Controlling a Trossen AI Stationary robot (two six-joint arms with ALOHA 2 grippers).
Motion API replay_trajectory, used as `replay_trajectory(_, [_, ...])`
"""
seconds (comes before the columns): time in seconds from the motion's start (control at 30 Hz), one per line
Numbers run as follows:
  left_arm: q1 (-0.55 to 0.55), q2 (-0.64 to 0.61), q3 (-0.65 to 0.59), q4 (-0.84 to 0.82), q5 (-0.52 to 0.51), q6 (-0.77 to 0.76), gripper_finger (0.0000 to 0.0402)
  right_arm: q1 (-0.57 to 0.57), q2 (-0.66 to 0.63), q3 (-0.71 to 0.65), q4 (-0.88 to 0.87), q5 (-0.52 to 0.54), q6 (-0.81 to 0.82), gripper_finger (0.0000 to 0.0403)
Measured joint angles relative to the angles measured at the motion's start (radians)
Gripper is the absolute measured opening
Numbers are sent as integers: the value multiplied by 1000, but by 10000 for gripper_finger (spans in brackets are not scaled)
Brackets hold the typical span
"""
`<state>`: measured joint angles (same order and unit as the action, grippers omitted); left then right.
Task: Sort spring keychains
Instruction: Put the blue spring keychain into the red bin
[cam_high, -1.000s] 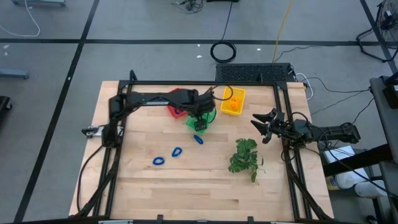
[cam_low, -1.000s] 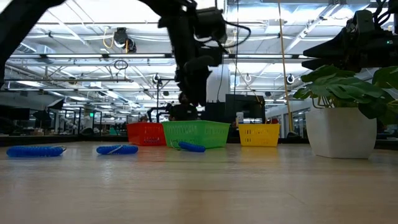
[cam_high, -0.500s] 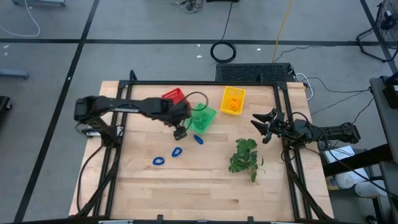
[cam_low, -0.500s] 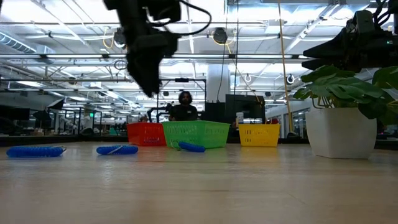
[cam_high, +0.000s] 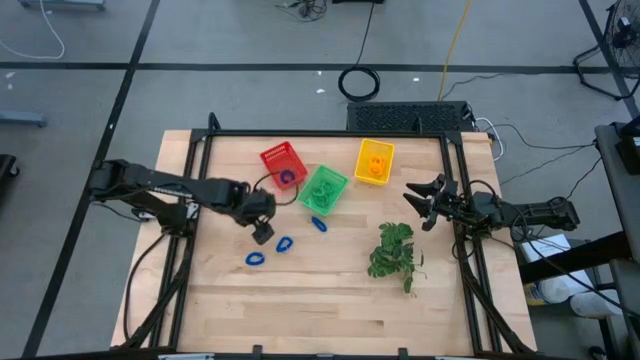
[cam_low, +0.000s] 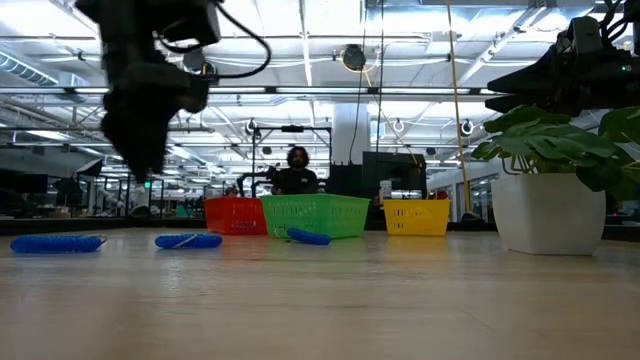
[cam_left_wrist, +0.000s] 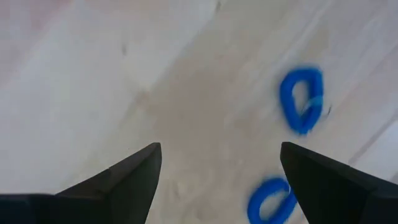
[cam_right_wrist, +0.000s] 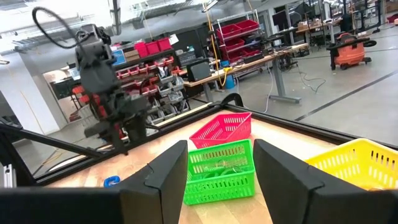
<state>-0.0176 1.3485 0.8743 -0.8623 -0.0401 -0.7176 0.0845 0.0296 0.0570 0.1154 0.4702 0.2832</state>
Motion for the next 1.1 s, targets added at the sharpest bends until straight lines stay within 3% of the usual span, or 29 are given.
replay_trajectory(0.33, [-176,-17,-112,6,50,-317,337,0,0,0,0,0,0,171])
replay_trajectory(0.6, [-285,12,-205,110,69,-518,337,0,0,0,0,0,0,171])
replay_trajectory(0.93, [-321,91,-239,170,44,-561,334,0,0,0,0,0,0,171])
replay_trajectory(1.1, [-321,102,-240,157,38,-562,271,0,0,0,0,0,0,171])
